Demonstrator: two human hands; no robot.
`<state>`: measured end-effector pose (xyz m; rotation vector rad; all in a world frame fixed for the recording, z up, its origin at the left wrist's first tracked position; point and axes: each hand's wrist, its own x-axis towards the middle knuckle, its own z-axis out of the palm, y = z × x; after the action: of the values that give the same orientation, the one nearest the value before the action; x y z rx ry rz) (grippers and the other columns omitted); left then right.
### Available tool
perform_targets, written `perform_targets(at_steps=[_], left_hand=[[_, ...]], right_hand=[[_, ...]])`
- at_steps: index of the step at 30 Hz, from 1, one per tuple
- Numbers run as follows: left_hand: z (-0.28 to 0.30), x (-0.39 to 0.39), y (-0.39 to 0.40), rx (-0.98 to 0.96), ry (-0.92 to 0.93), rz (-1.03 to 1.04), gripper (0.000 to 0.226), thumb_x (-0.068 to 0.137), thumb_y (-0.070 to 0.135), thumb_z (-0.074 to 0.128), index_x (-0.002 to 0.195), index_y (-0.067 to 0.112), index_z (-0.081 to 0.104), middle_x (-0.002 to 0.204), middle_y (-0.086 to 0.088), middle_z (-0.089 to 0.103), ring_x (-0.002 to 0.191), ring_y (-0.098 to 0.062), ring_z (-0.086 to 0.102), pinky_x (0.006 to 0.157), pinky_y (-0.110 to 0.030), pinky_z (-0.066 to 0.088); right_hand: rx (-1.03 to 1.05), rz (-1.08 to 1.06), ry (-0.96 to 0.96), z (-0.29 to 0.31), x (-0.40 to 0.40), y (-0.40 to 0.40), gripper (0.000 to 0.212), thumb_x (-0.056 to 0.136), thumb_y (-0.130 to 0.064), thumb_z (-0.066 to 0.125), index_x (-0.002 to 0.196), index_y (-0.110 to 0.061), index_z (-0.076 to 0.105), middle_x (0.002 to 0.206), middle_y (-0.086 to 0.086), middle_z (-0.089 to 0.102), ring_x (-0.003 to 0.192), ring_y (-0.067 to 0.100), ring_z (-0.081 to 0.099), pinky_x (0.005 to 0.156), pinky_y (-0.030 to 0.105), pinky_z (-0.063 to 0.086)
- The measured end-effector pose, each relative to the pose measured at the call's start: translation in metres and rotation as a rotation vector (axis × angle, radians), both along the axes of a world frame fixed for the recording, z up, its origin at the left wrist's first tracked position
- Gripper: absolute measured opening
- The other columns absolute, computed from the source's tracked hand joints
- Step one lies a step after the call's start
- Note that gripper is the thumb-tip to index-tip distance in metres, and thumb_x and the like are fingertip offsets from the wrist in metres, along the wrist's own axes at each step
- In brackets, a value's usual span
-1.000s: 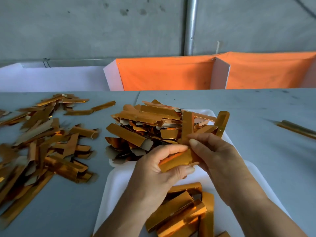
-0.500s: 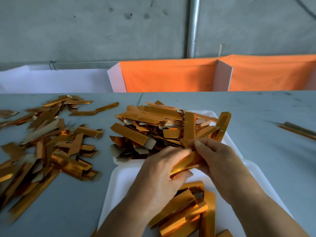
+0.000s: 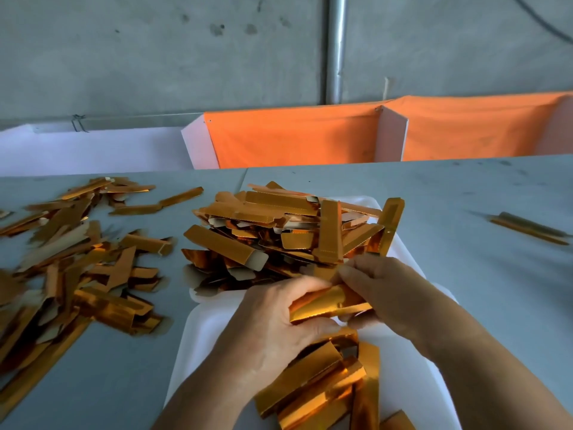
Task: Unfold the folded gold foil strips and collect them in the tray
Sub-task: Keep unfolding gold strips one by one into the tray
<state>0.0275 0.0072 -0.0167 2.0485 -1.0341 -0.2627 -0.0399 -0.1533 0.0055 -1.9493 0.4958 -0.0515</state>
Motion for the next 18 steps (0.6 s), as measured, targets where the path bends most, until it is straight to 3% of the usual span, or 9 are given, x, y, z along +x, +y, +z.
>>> perform_targets(at_steps=[4, 8, 10, 12, 15, 18], left_hand=[[-0.001, 0.002, 0.000, 0.078, 0.022, 0.024, 0.048, 0.067, 0.055, 0.071, 0.113, 0.049, 0.055, 0.100, 0.029, 0.060, 0.095, 0.012, 0.053, 0.074, -0.008, 0.045], [-0.002, 0.001, 0.000, 0.206, 0.113, -0.073, 0.030, 0.076, 0.041, 0.074, 0.103, 0.039, 0.062, 0.090, 0.019, 0.062, 0.082, 0.005, 0.057, 0.065, -0.010, 0.042], [-0.006, -0.002, -0.003, 0.315, 0.068, -0.158, 0.021, 0.079, 0.039, 0.071, 0.098, 0.032, 0.064, 0.085, 0.014, 0.058, 0.080, -0.002, 0.055, 0.065, -0.016, 0.038], [-0.009, -0.004, -0.005, 0.392, 0.032, -0.181, 0.027, 0.079, 0.042, 0.070, 0.103, 0.033, 0.062, 0.090, 0.015, 0.054, 0.087, -0.003, 0.051, 0.069, -0.019, 0.036], [-0.011, 0.000, -0.005, 0.395, 0.117, -0.146, 0.050, 0.072, 0.049, 0.074, 0.117, 0.037, 0.057, 0.105, 0.020, 0.056, 0.099, 0.001, 0.054, 0.082, -0.017, 0.044], [-0.006, 0.001, 0.000, 0.299, 0.148, -0.090, 0.065, 0.060, 0.068, 0.065, 0.117, 0.038, 0.058, 0.097, 0.029, 0.059, 0.094, 0.016, 0.055, 0.083, -0.009, 0.047]], right_hand=[[-0.245, 0.088, 0.016, 0.000, -0.003, -0.003, 0.029, 0.099, -0.025, 0.046, 0.093, -0.003, 0.064, 0.094, 0.020, 0.067, 0.090, 0.036, 0.065, 0.083, 0.049, 0.053], [-0.486, 0.086, 0.040, -0.001, -0.011, -0.004, 0.027, 0.097, -0.030, 0.047, 0.097, -0.012, 0.066, 0.089, 0.006, 0.069, 0.082, 0.022, 0.065, 0.076, 0.033, 0.053], [-0.580, 0.011, 0.058, -0.003, -0.015, -0.007, 0.026, 0.095, -0.035, 0.047, 0.095, -0.017, 0.066, 0.083, 0.000, 0.069, 0.077, 0.018, 0.066, 0.074, 0.035, 0.055], [-0.705, -0.093, 0.100, 0.001, -0.014, -0.008, 0.024, 0.096, -0.040, 0.045, 0.090, -0.023, 0.062, 0.076, -0.003, 0.064, 0.070, 0.014, 0.064, 0.066, 0.032, 0.055], [-0.801, -0.235, -0.026, 0.005, -0.003, -0.007, 0.025, 0.097, -0.040, 0.044, 0.084, -0.024, 0.058, 0.077, -0.004, 0.058, 0.064, 0.013, 0.053, 0.049, 0.023, 0.035], [-0.782, -0.246, -0.072, 0.001, 0.013, -0.007, 0.022, 0.099, -0.035, 0.044, 0.110, -0.025, 0.060, 0.099, 0.001, 0.053, 0.087, 0.019, 0.052, 0.065, 0.027, 0.045]])
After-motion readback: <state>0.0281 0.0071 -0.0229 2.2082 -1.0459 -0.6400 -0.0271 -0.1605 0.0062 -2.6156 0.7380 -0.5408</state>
